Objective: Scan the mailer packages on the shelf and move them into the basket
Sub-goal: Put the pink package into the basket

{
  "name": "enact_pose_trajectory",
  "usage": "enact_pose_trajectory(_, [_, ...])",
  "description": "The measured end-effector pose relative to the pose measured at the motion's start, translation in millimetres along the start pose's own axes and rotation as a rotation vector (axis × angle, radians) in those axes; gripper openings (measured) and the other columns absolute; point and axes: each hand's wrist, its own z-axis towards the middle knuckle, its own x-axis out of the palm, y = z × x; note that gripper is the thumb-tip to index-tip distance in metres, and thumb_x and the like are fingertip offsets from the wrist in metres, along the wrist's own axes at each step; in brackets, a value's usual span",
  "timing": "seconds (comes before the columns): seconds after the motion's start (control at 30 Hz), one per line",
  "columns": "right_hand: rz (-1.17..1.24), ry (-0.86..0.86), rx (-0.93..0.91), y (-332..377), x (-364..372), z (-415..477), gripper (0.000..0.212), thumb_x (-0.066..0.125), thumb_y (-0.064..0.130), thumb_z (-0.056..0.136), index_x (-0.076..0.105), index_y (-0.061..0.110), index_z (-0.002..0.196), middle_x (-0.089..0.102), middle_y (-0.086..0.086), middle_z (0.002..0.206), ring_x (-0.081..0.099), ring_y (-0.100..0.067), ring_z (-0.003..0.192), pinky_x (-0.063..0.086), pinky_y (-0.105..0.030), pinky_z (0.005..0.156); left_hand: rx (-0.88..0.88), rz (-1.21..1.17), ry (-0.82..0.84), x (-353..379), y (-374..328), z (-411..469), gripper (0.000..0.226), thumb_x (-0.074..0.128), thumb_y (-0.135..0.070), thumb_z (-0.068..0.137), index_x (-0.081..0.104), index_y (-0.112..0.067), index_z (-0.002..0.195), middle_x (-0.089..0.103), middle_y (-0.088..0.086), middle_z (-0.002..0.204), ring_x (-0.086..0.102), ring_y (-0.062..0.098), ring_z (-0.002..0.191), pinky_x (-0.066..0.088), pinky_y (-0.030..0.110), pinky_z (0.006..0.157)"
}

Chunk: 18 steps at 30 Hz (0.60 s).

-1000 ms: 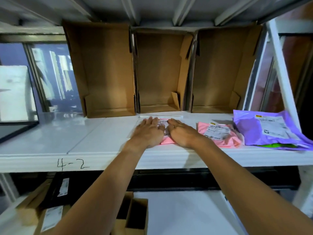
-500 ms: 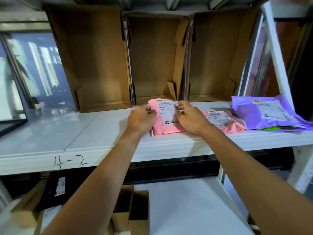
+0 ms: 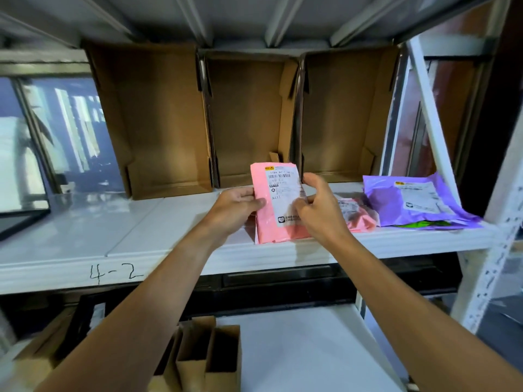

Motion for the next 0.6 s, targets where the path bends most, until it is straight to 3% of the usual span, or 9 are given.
enact_pose_trajectory(0.13, [0.141,-0.027,0.061,1.0,-25.2,-11.6,0.057,0.061,0.003,0.094,0.039,0.02,0.144,0.058,0.006,0.133,0.063,-0.01,0.106,0.054,-0.02,0.065,-0.007,-0.019,-0.023,20.3,-12.9,-16.0,0.024,0.063,-0.014,0.097,0.066,-0.014,0.121,0.076,-0.005,0.106,0.072,0.007,0.094,0.056,0.02,0.063])
enact_pose_trajectory(0.27, [0.202,0.029,0.089,0.5,-61.4,-26.5,0.052,0.064,0.003,0.09,0.049,0.016,0.138,0.07,0.004,0.119,0.067,-0.015,0.106,0.057,-0.032,0.078,-0.018,-0.008,0.006,45.9,-20.9,-35.7,0.021,0.065,-0.015,0.096,0.067,-0.018,0.117,0.077,-0.007,0.104,0.071,0.013,0.1,0.058,0.031,0.078])
enact_pose_trajectory(0.4, [0.237,0.09,0.088,-3.0,-101.8,-51.9,0.026,0.062,0.008,0.095,0.064,0.014,0.12,0.074,0.005,0.109,0.07,-0.009,0.098,0.054,-0.021,0.075,0.007,-0.013,0.024,77.9,-29.2,-57.9,0.017,0.065,-0.011,0.095,0.068,-0.016,0.111,0.077,-0.005,0.103,0.072,0.013,0.098,0.056,0.033,0.085])
enact_pose_trajectory(0.5, [0.211,0.109,0.094,-11.3,-129.4,-69.1,0.018,0.063,0.015,0.096,0.067,0.016,0.113,0.075,0.006,0.105,0.072,-0.011,0.096,0.055,-0.025,0.077,0.018,-0.027,0.032,104.8,-28.1,-73.5,0.019,0.064,-0.006,0.095,0.067,-0.009,0.113,0.077,0.0,0.106,0.072,0.016,0.1,0.057,0.031,0.09])
enact_pose_trajectory(0.6, [0.185,0.13,0.099,-20.2,-149.5,-83.3,0.015,0.063,0.017,0.095,0.067,0.016,0.11,0.075,0.002,0.103,0.072,-0.013,0.094,0.054,-0.019,0.073,0.017,-0.048,0.034,122.6,-20.7,-86.4,0.019,0.064,-0.002,0.094,0.066,-0.007,0.112,0.076,0.004,0.106,0.072,0.018,0.1,0.057,0.03,0.087])
